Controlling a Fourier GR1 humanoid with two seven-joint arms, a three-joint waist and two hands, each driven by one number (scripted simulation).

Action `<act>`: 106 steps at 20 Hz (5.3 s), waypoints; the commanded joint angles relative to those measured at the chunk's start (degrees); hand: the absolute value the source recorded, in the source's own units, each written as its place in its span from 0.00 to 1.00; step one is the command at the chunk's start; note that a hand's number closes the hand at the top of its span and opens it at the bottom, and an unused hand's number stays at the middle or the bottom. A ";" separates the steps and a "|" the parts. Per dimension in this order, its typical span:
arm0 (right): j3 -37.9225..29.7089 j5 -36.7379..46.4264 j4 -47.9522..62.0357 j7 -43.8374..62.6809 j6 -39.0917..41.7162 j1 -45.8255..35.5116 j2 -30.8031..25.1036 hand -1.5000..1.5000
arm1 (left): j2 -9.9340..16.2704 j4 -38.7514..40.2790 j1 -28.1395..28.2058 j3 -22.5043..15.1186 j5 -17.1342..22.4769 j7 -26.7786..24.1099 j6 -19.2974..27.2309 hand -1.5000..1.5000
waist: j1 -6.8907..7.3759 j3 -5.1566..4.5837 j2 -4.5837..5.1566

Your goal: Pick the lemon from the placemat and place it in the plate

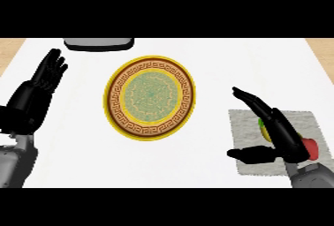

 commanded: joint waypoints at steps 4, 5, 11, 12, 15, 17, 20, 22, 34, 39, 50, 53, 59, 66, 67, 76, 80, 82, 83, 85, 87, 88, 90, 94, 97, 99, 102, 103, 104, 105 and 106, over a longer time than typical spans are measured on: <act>1.20 9.24 -6.92 22.94 9.88 -2.39 -15.13 0.00 | -1.67 -2.00 0.13 -1.56 -1.63 2.07 2.03 0.50 | -0.81 -0.23 -0.52; 2.25 10.45 -5.84 25.91 12.55 -4.11 -16.16 0.00 | -0.78 -0.27 -0.46 -0.37 -0.68 0.75 0.46 0.50 | -0.21 -0.27 -0.08; 5.41 6.07 -11.24 43.25 30.47 -8.65 -20.58 0.00 | -0.81 -0.03 -1.10 -0.18 -1.08 1.19 0.27 0.50 | 0.50 -0.14 0.23; 5.55 5.63 -9.41 43.96 32.02 -9.54 -19.74 0.00 | -0.25 1.11 -1.58 0.70 -0.40 0.28 -1.00 0.50 | 0.79 -0.06 0.41; 6.28 5.28 -12.57 50.08 36.93 -10.35 -18.77 0.00 | -0.78 1.26 -3.48 0.79 -1.34 1.95 -0.28 0.50 | 0.39 0.03 0.29; 7.37 5.95 -12.56 56.30 38.99 -13.05 -13.79 0.00 | -1.44 -2.65 -0.72 0.04 -1.40 3.02 -0.50 0.50 | 1.13 0.05 0.24; 4.85 10.04 -7.77 53.73 40.32 -13.40 -10.95 0.00 | -3.80 0.57 -0.81 0.14 -4.25 -0.49 0.08 0.50 | 0.76 0.09 0.35; 2.86 13.20 -7.15 50.81 39.64 -11.53 -12.05 0.00 | -2.76 2.42 -2.63 2.22 -1.71 1.20 -2.99 0.50 | 0.55 0.10 0.36; 0.65 25.68 6.17 44.20 40.85 -9.39 -7.15 0.00 | -4.42 -4.85 1.57 3.04 -3.72 3.83 -4.49 0.50 | 0.74 0.12 0.30; -1.03 28.84 8.39 39.68 39.62 -6.14 -5.51 0.00 | -3.77 -2.84 -0.11 6.15 -4.51 2.15 -5.41 0.50 | 0.65 0.12 0.31; -1.49 40.67 24.80 33.28 36.44 -10.09 0.25 0.00 | -8.30 1.23 -0.38 5.30 -8.12 -0.40 -5.39 0.50 | 0.82 0.12 0.44; -2.86 39.38 20.76 28.10 29.66 -8.34 1.37 1.00 | -6.83 -2.88 -2.15 6.08 -6.24 5.10 -6.19 0.50 | 0.70 0.15 0.33; -5.38 45.37 27.09 23.72 17.78 -10.81 2.02 1.00 | -7.56 0.37 -0.35 6.00 -7.44 0.23 -7.62 0.50 | 0.84 0.13 0.47; -16.75 41.15 34.64 16.68 14.79 -14.56 -4.32 1.00 | -8.69 -0.31 -2.19 6.80 -8.01 2.14 -5.71 0.50 | 0.79 0.13 0.44; -18.59 39.99 37.91 11.71 11.35 -14.51 -5.43 1.00 | -7.13 -0.94 -3.20 7.77 -6.42 3.81 -7.35 0.50 | 0.98 0.17 0.52; -21.20 30.87 16.89 7.78 16.51 -12.43 -2.43 1.00 | -6.44 -0.52 -2.99 8.98 -6.32 4.73 -8.17 0.50 | -0.25 0.09 -0.03; -23.24 22.69 8.33 6.72 21.27 -12.57 0.08 1.00 | -8.41 -3.80 0.70 6.69 -8.86 3.66 -6.39 0.50 | 0.07 0.10 -0.29; -22.51 19.30 1.25 10.15 24.82 -12.19 2.33 1.00 | -8.75 -0.54 -0.75 7.19 -8.84 1.68 -6.51 0.50 | -0.69 0.03 -0.19; -22.94 18.69 1.18 10.64 24.18 -12.91 3.45 1.00 | -8.35 -2.19 0.14 7.62 -7.76 2.70 -7.29 0.50 | 0.09 0.07 -0.07; -22.12 16.40 -4.50 14.99 27.77 -13.24 4.71 1.00 | -8.11 -1.72 -0.54 7.73 -7.76 2.24 -7.81 0.50 | -0.08 0.05 -0.04; -20.31 16.40 -8.77 20.57 29.56 -15.06 6.64 1.00 | -8.49 -0.77 0.56 7.60 -9.32 0.20 -7.20 0.50 | 0.07 0.03 0.04; -17.97 18.49 -5.71 21.64 27.38 -19.09 9.73 1.00 | -9.41 -1.60 -1.95 6.64 -8.86 3.69 -6.58 0.50 | 0.67 0.06 0.20; -17.43 17.71 -7.34 25.46 30.78 -21.67 9.97 1.00 | -8.29 -1.25 0.81 8.06 -6.95 1.25 -9.52 0.50 | 0.84 0.05 0.24; -11.62 22.31 -6.82 28.94 27.10 -22.32 17.70 1.00 | -7.79 -0.48 -0.09 8.79 -7.71 1.00 -9.65 0.50 | 0.87 0.08 0.28; -9.97 24.01 1.60 32.27 25.19 -30.69 23.73 1.00 | -8.45 0.25 -4.84 8.29 -7.95 5.40 -8.03 0.50 | 1.14 0.08 0.43; -13.97 21.71 7.92 30.38 27.01 -35.85 23.14 1.00 | -8.56 2.90 -7.73 8.51 -8.19 4.71 -8.06 0.50 | 0.96 0.08 0.55; -11.09 25.38 13.38 30.67 22.81 -36.84 28.30 1.00 | -10.05 -5.18 -1.99 6.89 -9.02 6.17 -7.08 0.50 | 1.40 0.10 0.39; -11.67 25.08 15.15 31.51 22.87 -38.58 29.52 1.00 | -8.93 -2.86 -0.86 7.75 -9.29 3.25 -8.50 0.50 | 1.33 0.09 0.43; -6.51 24.49 17.17 35.95 18.03 -40.96 30.10 1.00 | -9.10 -0.87 -3.40 7.38 -8.86 4.48 -8.72 0.50 | 1.79 0.07 0.53; -5.85 23.19 18.35 37.56 17.21 -41.68 30.16 1.00 | -10.77 -2.81 -3.39 5.89 -9.68 5.63 -7.34 0.50 | 1.72 0.08 0.46; -3.63 24.12 23.57 34.06 12.06 -41.89 30.20 1.00 | -9.95 -0.03 -5.01 6.82 -9.38 5.03 -8.01 0.50 | 2.01 0.08 0.67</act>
